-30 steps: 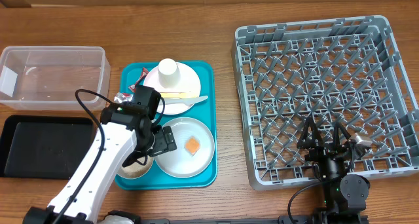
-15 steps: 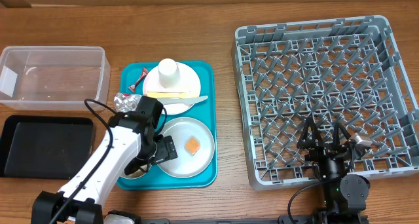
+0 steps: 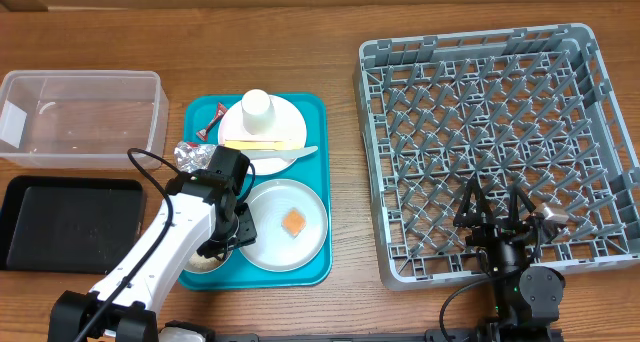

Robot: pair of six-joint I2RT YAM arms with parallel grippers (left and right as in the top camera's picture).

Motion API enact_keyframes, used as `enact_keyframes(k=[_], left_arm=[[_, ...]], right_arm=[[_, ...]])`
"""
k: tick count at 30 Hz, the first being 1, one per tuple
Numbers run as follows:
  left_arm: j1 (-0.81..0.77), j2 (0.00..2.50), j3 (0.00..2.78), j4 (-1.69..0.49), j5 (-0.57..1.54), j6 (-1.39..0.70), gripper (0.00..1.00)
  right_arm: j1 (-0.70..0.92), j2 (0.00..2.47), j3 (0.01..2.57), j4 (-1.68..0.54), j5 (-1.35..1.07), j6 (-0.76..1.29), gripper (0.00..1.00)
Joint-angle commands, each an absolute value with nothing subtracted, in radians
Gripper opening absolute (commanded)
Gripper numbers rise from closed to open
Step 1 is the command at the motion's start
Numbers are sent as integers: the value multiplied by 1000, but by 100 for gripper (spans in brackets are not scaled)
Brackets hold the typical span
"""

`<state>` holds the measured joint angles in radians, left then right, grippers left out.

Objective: Sort waste into correct bins and load items into the dishwasher rack
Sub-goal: 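Grasp the rim of the white rice bowl with the left gripper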

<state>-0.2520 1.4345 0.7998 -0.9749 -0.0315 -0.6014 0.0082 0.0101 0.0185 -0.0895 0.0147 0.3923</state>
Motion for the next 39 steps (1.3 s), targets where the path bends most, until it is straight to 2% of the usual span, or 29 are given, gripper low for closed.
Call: enact_keyframes(k=[1, 6, 10, 14, 22, 25, 30, 39], left_arm=[[-255, 1440, 791, -974, -51, -606, 44], [-255, 1440, 773, -966, -48, -606, 36], [-255, 1440, 754, -952, -52, -606, 23], [-255, 1440, 754, -944, -53, -604, 16], [-255, 1440, 756, -941, -56, -598, 16], [-255, 1440, 756, -946, -56, -597, 8], [-255, 1440, 758, -953, -56, -597, 4], [-255, 1439, 845, -1045, -60, -579, 4]], right_arm=[[11, 5, 8, -82, 17, 389, 100], [11, 5, 8, -82, 17, 389, 100], [11, 5, 8, -82, 17, 389, 100], [11, 5, 8, -82, 17, 389, 100], [11, 5, 8, -82, 17, 389, 100], [11, 5, 8, -82, 17, 389, 100], [11, 5, 8, -82, 17, 389, 100], [11, 5, 8, -82, 17, 389, 100]])
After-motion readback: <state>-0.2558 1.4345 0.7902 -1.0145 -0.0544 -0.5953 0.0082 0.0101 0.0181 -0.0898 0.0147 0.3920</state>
